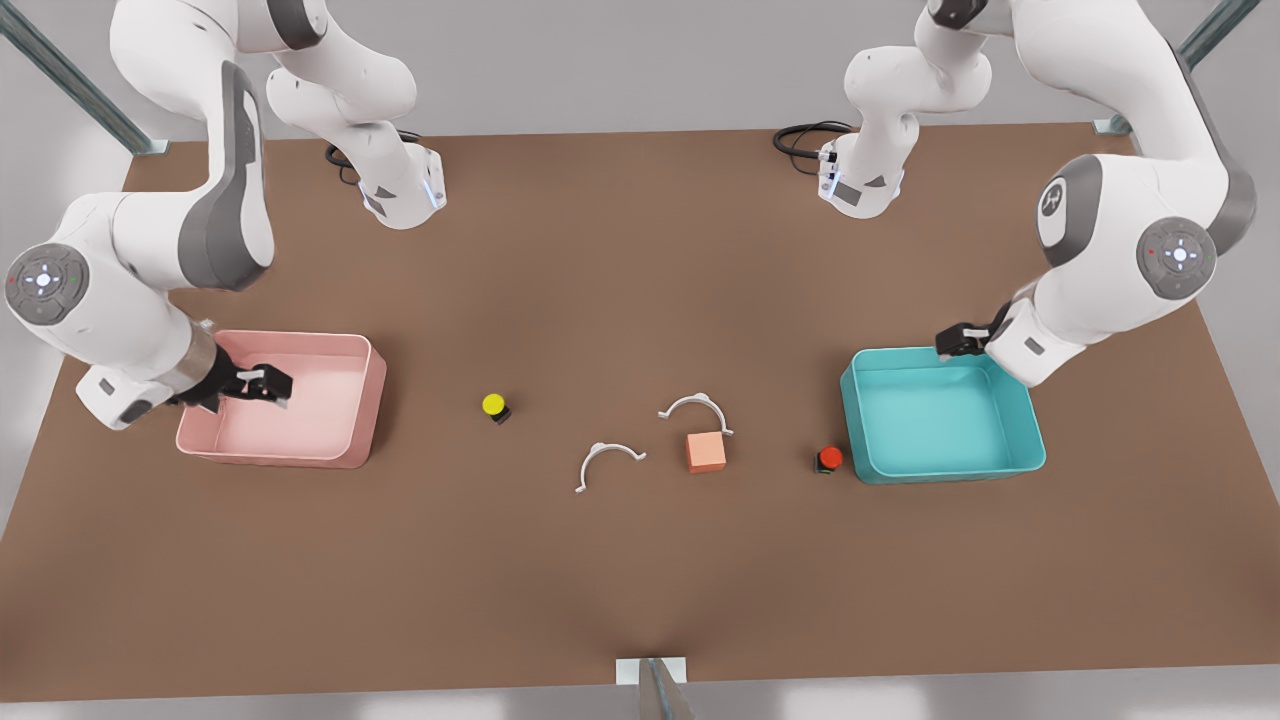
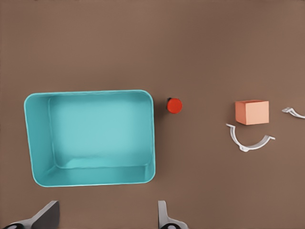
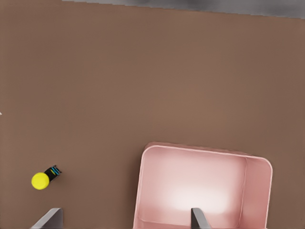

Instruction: Place the red button in the blue storage box with the left arm, and place the yellow button in the pink storage box with the right arm

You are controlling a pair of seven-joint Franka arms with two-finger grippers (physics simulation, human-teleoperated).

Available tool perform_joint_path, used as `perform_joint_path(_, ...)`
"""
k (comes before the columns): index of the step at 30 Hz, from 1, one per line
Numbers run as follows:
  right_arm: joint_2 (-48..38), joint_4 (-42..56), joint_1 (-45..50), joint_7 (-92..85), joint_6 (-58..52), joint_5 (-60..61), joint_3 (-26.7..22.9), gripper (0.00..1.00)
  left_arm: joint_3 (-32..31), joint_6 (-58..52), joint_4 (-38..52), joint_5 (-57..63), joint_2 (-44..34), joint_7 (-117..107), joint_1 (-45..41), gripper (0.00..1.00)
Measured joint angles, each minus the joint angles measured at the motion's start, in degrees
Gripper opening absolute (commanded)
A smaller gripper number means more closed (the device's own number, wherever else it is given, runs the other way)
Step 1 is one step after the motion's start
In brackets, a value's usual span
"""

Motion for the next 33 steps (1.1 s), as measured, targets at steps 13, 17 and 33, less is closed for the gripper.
perform_joint_path(13,6.1,-9.2,15.6,3.5,5.1,2.1,4.6,1.0,-3.1,25.0,-5.4,4.8,19.0,23.5,-9.5,1.0)
perform_joint_path(17,4.4,-19.0,15.6,5.6,11.7,2.2,6.5,1.0,-3.0,37.5,-17.1,4.9,16.9,34.8,-9.3,1.0)
perform_joint_path(33,8.4,-36.2,13.6,12.1,42.5,2.1,10.3,1.0,-2.8,57.5,-24.4,4.8,21.7,61.9,-7.2,1.0)
